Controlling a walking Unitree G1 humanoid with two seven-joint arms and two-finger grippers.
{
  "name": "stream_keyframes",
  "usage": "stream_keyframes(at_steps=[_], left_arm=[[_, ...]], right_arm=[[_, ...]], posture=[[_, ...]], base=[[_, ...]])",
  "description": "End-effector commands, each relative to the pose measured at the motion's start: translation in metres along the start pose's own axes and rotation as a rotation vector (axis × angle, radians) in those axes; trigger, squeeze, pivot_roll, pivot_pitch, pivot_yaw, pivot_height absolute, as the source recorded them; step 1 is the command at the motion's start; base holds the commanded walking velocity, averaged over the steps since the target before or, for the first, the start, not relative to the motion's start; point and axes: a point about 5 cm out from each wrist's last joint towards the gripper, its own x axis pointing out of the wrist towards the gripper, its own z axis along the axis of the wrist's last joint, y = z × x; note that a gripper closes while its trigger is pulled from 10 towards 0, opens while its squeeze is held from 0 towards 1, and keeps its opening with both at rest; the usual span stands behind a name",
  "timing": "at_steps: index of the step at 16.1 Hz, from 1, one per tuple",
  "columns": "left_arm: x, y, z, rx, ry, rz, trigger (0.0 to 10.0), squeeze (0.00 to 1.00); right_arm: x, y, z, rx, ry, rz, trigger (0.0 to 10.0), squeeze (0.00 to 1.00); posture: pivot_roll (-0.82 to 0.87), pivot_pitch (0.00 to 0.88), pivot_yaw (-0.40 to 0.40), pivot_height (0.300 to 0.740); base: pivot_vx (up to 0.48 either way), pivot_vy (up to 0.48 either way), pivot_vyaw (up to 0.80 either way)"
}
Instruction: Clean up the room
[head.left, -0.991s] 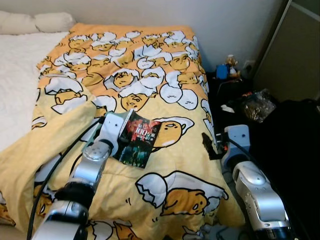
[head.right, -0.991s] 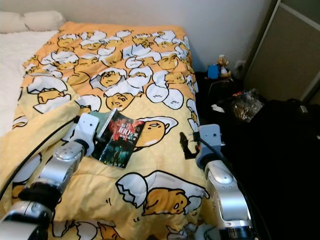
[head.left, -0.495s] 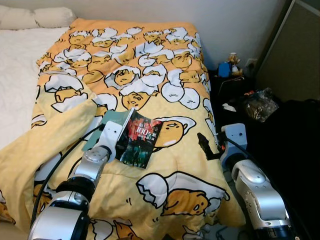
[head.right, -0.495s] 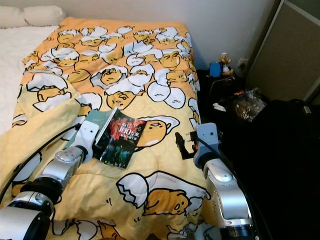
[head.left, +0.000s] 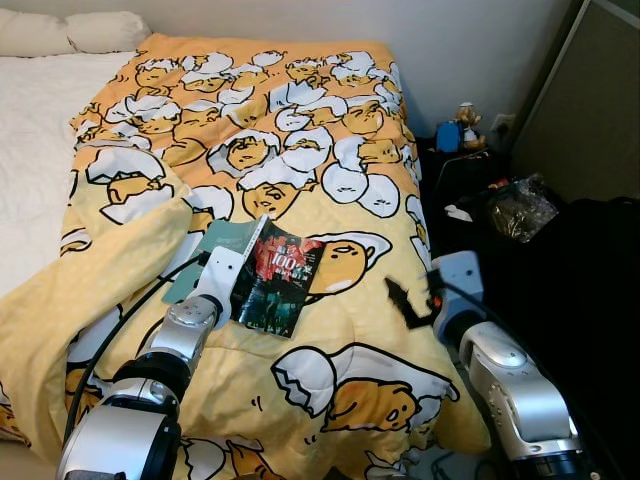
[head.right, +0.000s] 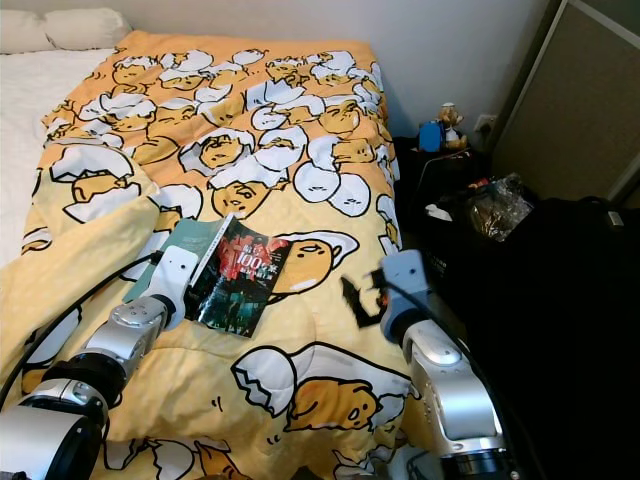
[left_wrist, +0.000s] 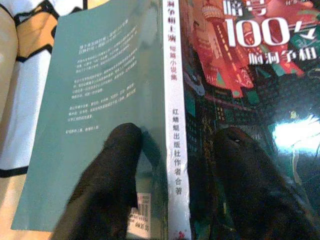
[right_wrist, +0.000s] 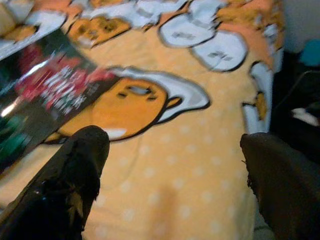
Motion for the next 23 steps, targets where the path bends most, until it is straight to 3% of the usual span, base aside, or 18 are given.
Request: stream_keyframes(at_steps=[1, 4, 7, 23], left_arm=[[0.001, 0.001, 0.003, 0.001, 0.001, -0.001, 0.0, 0.0], [0.001, 0.002, 0.001, 0.02, 0.021, -0.001, 0.0, 0.0], [0.001, 0.003, 0.001, 0.014, 0.021, -0.005, 0.0, 0.0], [0.0, 0.012, 0.013, 0.026, -0.039, 0.007, 0.0, 0.0]], right_arm=[[0.0, 0.003, 0.005, -0.003, -0.008, 0.032, 10.0, 0.0], [-0.003, 0.012, 0.0, -0.025, 0.076, 0.22, 10.0, 0.0], [-0.006, 0.016, -0.003, -0.047, 0.123, 0.328, 10.0, 0.0], [-0.007, 0.022, -0.007, -0.075, 0.149, 0.4, 10.0, 0.0]], posture=[[-0.13, 0.0, 0.021, 0.74], [-0.13, 0.0, 0.022, 0.74], [-0.13, 0.0, 0.024, 0.74], [-0.12, 0.0, 0.031, 0.74]], base=[[0.0, 0.0, 0.0], [0.0, 0.0, 0.0], [0.0, 0.0, 0.0], [0.0, 0.0, 0.0]])
